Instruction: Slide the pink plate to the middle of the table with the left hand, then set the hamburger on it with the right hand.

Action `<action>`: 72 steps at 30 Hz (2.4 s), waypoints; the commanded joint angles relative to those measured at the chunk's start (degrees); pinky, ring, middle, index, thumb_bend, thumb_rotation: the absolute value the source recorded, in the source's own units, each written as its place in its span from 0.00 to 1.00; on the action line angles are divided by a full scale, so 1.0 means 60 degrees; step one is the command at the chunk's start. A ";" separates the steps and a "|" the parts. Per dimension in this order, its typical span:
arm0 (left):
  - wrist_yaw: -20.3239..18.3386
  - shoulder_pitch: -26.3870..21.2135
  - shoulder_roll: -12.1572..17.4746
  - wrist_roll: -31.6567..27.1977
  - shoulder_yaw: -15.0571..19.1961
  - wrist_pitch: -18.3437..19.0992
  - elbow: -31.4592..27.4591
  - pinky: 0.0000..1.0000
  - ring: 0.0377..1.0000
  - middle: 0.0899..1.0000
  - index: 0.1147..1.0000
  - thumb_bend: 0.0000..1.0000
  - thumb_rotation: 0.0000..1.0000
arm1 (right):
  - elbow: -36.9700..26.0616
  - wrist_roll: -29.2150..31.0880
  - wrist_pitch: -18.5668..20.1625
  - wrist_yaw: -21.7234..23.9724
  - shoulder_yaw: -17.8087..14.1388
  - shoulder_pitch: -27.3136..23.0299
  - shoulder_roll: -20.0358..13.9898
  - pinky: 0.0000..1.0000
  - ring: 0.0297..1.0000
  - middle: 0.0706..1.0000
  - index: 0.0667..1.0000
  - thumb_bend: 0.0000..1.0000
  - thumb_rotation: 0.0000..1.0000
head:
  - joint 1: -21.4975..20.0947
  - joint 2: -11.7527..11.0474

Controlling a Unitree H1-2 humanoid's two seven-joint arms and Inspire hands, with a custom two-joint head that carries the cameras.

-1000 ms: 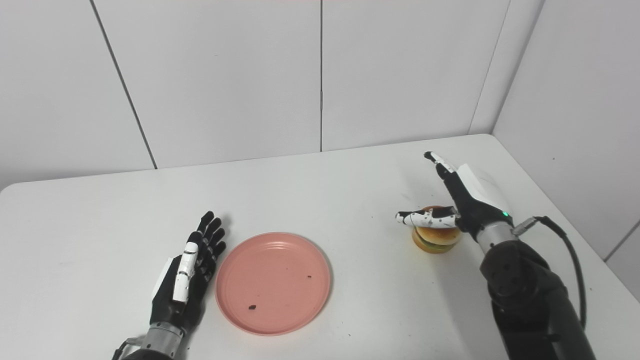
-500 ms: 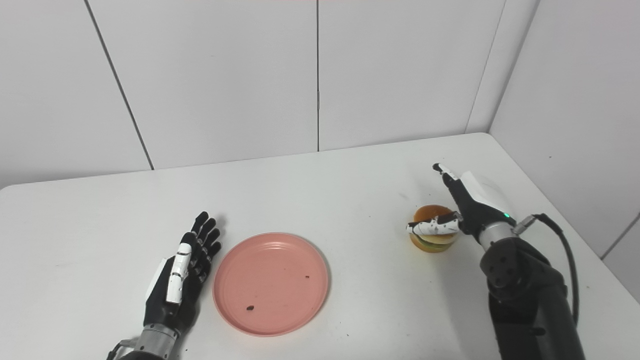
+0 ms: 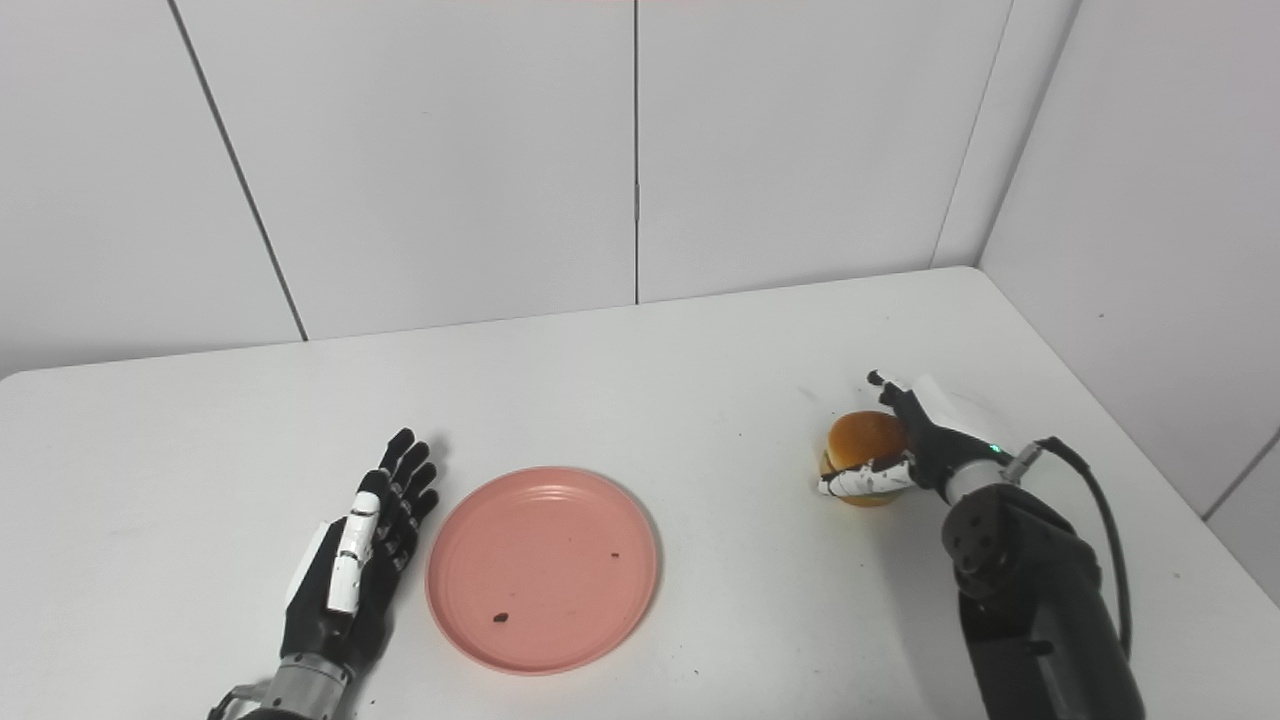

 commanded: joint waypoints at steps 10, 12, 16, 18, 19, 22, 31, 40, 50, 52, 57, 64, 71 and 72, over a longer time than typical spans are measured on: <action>-0.0100 0.0737 0.0163 -0.0114 0.0129 0.0205 0.0338 1.00 1.00 1.00 1.00 0.48 1.00 | 0.0616 0.0673 -0.0113 -0.1034 0.0212 -0.0392 -0.0368 0.35 0.43 0.53 0.82 0.83 0.08 | 0.0026 0.0039; -0.0053 0.0740 0.0162 -0.0037 0.0121 0.0197 0.0316 1.00 1.00 1.00 1.00 0.48 1.00 | 0.0611 0.0848 -0.0266 -0.1427 0.0374 -0.0325 -0.0469 0.29 0.38 0.46 0.71 0.62 0.02 | 0.0026 0.0039; -0.0091 0.0731 0.0168 -0.0026 0.0106 0.0122 0.0345 1.00 1.00 1.00 1.00 0.48 1.00 | 0.0581 0.1041 -0.0225 -0.2339 0.0514 -0.0266 -0.0468 0.21 0.38 0.47 0.53 0.53 0.00 | 0.0079 0.0063; -0.0052 0.0737 0.0134 -0.0025 0.0124 0.0098 0.0354 1.00 1.00 1.00 1.00 0.48 1.00 | 0.0501 0.0856 -0.0168 -0.2809 0.0669 -0.0221 -0.0466 0.16 0.38 0.46 0.46 0.52 0.00 | 0.0079 0.0063; -0.0044 0.0734 0.0132 -0.0003 0.0120 0.0061 0.0375 1.00 1.00 1.00 1.00 0.48 1.00 | 0.0506 0.0872 -0.0232 -0.3057 0.0722 -0.0199 -0.0486 0.15 0.38 0.46 0.46 0.52 0.00 | 0.0079 0.0063; -0.0050 0.0728 0.0132 0.0039 0.0096 0.0004 0.0407 1.00 1.00 1.00 1.00 0.47 1.00 | 0.0572 0.1069 -0.0344 -0.3562 0.0792 -0.0173 -0.0544 0.15 0.39 0.45 0.45 0.52 0.00 | 0.0164 0.0074; 0.0109 0.0779 0.0030 0.0211 0.0014 0.0132 0.0303 1.00 1.00 1.00 1.00 0.48 1.00 | 0.0456 0.2591 -0.1603 -0.5714 0.0229 -0.0174 -0.0076 0.21 0.28 0.36 0.46 0.53 0.00 | 0.0505 0.0173; 0.0141 0.0855 -0.0141 0.0271 -0.0041 0.0255 0.0160 1.00 1.00 1.00 1.00 0.47 1.00 | 0.0101 0.3461 -0.3071 -0.6815 0.0366 -0.0132 0.0259 0.20 0.25 0.37 0.47 0.52 0.00 | 0.1087 0.0324; 0.0351 0.0896 -0.0356 0.0333 -0.0098 0.0340 0.0139 1.00 1.00 1.00 1.00 0.48 1.00 | -0.0809 0.3852 -0.3355 -0.6799 0.0806 -0.0091 0.0868 0.17 0.23 0.40 0.48 0.52 0.00 | 0.1724 0.0344; 0.0370 0.0928 -0.0408 0.0362 -0.0128 0.0343 0.0121 1.00 1.00 1.00 1.00 0.48 1.00 | -0.1036 0.3872 -0.3374 -0.6755 0.0897 -0.0051 0.0955 0.18 0.24 0.41 0.47 0.52 0.00 | 0.1950 0.0340; 0.0432 0.1011 -0.0510 0.0519 -0.0265 0.0554 -0.0067 1.00 1.00 1.00 1.00 0.50 1.00 | -0.1519 0.3835 -0.3516 -0.6478 0.1249 0.0063 0.0950 0.18 0.24 0.42 0.47 0.52 0.00 | 0.2554 0.0340; 0.0538 0.1036 -0.0584 0.0755 -0.0449 0.0615 -0.0094 1.00 1.00 1.00 1.00 0.51 1.00 | -0.1736 0.4203 -0.3812 -0.6037 0.1686 0.0135 0.1019 0.21 0.27 0.41 0.47 0.52 0.00 | 0.2798 0.0297; 0.0584 0.1089 -0.0749 0.0917 -0.0543 0.0353 -0.0042 1.00 1.00 1.00 1.00 0.49 1.00 | -0.1464 0.4519 -0.4529 -0.5703 0.2150 0.0076 0.1050 0.25 0.31 0.40 0.47 0.52 0.00 | 0.3332 0.0283; 0.0621 0.1106 -0.0764 0.0984 -0.0560 0.0358 -0.0052 1.00 1.00 1.00 1.00 0.49 1.00 | -0.1388 0.4573 -0.4629 -0.5626 0.2251 0.0031 0.1089 0.26 0.31 0.41 0.47 0.52 0.00 | 0.3481 0.0274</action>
